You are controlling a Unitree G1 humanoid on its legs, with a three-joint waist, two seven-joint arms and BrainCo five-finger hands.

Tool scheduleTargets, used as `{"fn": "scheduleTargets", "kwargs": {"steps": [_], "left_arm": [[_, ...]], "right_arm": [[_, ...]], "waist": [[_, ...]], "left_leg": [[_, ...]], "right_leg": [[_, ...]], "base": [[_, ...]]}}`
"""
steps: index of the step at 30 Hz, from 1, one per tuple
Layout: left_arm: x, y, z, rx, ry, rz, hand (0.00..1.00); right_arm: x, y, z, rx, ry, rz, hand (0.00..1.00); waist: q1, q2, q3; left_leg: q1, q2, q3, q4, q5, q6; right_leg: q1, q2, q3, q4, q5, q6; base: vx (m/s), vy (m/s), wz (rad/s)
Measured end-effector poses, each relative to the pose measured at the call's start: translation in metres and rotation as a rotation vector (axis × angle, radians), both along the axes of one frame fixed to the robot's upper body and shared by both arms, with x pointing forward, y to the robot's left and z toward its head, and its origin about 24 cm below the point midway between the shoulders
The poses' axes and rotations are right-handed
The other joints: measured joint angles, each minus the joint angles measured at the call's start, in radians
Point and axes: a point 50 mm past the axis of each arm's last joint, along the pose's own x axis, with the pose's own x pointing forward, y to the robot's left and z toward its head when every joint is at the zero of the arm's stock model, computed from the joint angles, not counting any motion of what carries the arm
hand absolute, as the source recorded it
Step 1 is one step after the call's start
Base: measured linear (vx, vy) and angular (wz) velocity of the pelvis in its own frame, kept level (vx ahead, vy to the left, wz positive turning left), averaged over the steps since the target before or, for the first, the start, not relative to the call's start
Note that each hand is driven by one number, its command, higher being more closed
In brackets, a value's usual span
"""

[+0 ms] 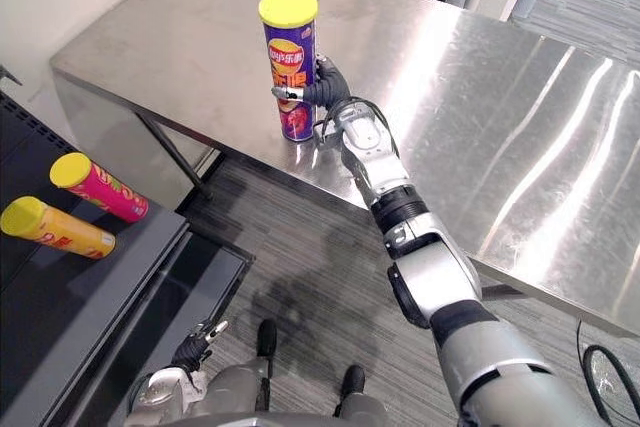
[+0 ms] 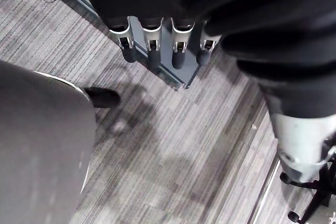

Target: Put the gum and the chips on the shelf.

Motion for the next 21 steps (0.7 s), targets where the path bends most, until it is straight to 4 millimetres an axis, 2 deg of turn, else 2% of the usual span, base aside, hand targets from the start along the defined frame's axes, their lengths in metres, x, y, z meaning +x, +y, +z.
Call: {"fn": "scheduleTargets", "kwargs": {"steps": [5, 8, 10, 14, 19, 21], "left_arm": [[0.0, 0.0, 0.0, 0.001, 0.002, -0.001, 0.0], [-0.001, 0.001, 0.0, 0.006, 0.004, -0.004, 0.0], [-0.006, 0.005, -0.003, 0.016, 0.028, -0.003, 0.0], [-0.014, 0.01, -0.005, 0.03, 0.052, -0.001, 0.0], [-0.024, 0.011, -0.01, 0.032, 0.099, 0.008, 0.0], [-0.026, 0.012, -0.011, 0.039, 0.111, 0.002, 0.0]], "right_arm": [[-0.003, -0.003, 0.011, 0.0, -0.044, 0.009, 1.0], [-0.02, -0.006, 0.035, 0.013, -0.183, 0.05, 1.0], [-0.038, -0.009, 0.042, 0.048, -0.273, 0.084, 1.0], [-0.063, -0.031, 0.028, 0.131, -0.328, 0.065, 1.0], [-0.094, -0.071, 0.006, 0.177, -0.358, -0.033, 1.0], [-0.103, -0.083, -0.001, 0.18, -0.357, -0.07, 1.0]], "waist": [[-0.002, 0.0, 0.0], [-0.008, -0.004, -0.003], [-0.032, -0.012, -0.02], [-0.055, -0.034, -0.055], [-0.086, -0.037, -0.09], [-0.086, -0.037, -0.105]], "left_leg": [[0.003, 0.011, 0.009, -0.003, 0.01, -0.004], [0.005, 0.019, 0.029, -0.006, 0.011, -0.007], [0.005, 0.024, 0.033, -0.006, 0.014, -0.01], [0.019, 0.027, 0.057, -0.004, 0.014, -0.013], [0.032, 0.029, 0.065, -0.006, 0.013, -0.014], [0.041, 0.034, 0.08, -0.006, 0.01, -0.017]], "right_leg": [[-0.003, 0.013, 0.023, -0.002, -0.003, -0.005], [-0.008, 0.016, 0.044, -0.006, -0.006, -0.009], [-0.014, 0.021, 0.051, -0.002, -0.006, -0.009], [-0.014, 0.022, 0.074, -0.001, -0.006, -0.009], [-0.013, 0.022, 0.085, 0.004, -0.006, -0.009], [-0.013, 0.024, 0.097, 0.005, -0.006, -0.009]], "base": [[-0.07, -0.009, -0.09], [-0.06, -0.003, -0.18], [-0.02, -0.005, -0.12], [0.03, -0.001, -0.16], [-0.01, 0.007, -0.08], [-0.02, 0.001, -0.21]]}}
